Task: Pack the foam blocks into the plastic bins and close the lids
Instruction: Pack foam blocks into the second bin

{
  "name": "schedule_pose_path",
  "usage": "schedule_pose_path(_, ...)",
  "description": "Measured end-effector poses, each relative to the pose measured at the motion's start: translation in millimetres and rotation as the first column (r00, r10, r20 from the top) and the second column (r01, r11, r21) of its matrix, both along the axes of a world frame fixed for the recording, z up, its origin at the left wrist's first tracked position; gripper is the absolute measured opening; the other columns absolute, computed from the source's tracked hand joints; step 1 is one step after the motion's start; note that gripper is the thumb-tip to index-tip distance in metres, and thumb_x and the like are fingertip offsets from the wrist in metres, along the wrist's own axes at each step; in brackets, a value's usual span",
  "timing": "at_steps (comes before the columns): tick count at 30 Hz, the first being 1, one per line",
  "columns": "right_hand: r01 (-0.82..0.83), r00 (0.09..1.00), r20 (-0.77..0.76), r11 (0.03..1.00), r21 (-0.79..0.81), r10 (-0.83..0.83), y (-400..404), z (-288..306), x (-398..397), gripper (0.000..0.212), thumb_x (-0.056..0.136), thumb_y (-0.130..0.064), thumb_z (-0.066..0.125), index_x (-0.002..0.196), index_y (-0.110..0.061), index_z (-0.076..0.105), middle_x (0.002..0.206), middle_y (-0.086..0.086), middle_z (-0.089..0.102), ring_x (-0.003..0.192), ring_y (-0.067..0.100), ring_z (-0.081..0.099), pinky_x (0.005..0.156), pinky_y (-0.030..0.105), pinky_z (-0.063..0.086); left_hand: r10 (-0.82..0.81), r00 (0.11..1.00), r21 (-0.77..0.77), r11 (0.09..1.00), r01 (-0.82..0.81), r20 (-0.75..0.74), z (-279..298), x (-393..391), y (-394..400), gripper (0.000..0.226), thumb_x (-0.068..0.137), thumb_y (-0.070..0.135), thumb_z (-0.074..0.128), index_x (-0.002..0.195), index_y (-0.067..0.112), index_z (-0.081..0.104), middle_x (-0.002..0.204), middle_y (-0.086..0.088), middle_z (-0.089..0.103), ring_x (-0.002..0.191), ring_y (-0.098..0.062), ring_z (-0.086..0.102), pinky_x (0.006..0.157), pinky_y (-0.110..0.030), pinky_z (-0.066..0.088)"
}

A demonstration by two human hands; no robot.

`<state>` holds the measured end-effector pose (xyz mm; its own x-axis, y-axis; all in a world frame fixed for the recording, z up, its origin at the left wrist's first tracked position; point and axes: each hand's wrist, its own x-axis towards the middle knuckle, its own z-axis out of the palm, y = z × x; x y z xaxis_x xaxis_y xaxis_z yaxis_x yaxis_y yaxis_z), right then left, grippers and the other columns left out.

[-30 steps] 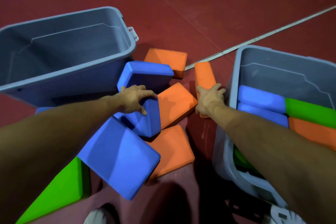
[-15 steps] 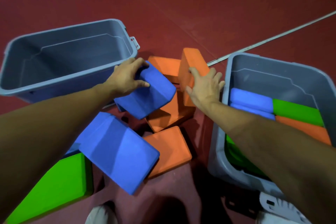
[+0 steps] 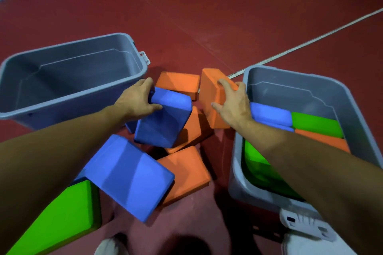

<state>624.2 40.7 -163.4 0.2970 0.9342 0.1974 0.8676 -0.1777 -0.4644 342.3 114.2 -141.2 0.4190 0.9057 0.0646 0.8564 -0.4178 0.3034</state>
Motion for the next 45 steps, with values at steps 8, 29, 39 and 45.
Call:
schedule_pose_path(8,-0.038,0.996,-0.085,0.998,0.046,0.042,1,3,-3,0.084,0.065,-0.039,0.082,0.137,-0.027,0.041,0.123,0.012,0.047,0.112,0.033,0.053,0.089,0.034,0.045,0.007,0.99,-0.08,0.997,-0.018,-0.141,11,21,-8,0.083,0.055,0.056,0.057,0.132,0.026,0.049,0.117,-0.012,0.043,0.103,-0.038,0.048,0.094,-0.046,0.044)
schedule_pose_path(29,-0.034,0.998,0.068,0.862,0.506,-0.001,-25,113,105,0.093,0.061,-0.017,0.075,0.146,-0.011,0.04,0.145,0.007,0.048,0.122,0.031,0.045,0.104,0.031,0.036,-0.109,0.99,0.421,0.905,0.06,0.094,114,140,-26,0.076,0.055,0.045,0.074,0.119,0.009,0.054,0.111,-0.011,0.056,0.099,-0.031,0.045,0.083,-0.036,0.035)
schedule_pose_path(39,-0.015,0.984,0.168,0.904,0.428,-0.063,-82,112,216,0.098,0.057,-0.02,0.073,0.147,-0.004,0.037,0.14,0.013,0.051,0.117,0.037,0.046,0.106,0.031,0.034,-0.186,0.936,0.396,0.917,0.055,0.299,144,235,-37,0.069,0.057,0.035,0.075,0.12,0.013,0.057,0.112,-0.008,0.058,0.101,-0.03,0.049,0.08,-0.031,0.036)
schedule_pose_path(45,0.006,0.987,0.145,0.921,0.389,-0.067,-114,98,262,0.094,0.054,-0.031,0.069,0.141,-0.006,0.044,0.127,0.014,0.047,0.117,0.031,0.049,0.105,0.033,0.04,-0.248,0.896,0.34,0.933,0.117,0.37,136,289,-39,0.072,0.053,0.041,0.069,0.12,0.016,0.06,0.112,-0.005,0.061,0.101,-0.026,0.055,0.083,-0.031,0.042)
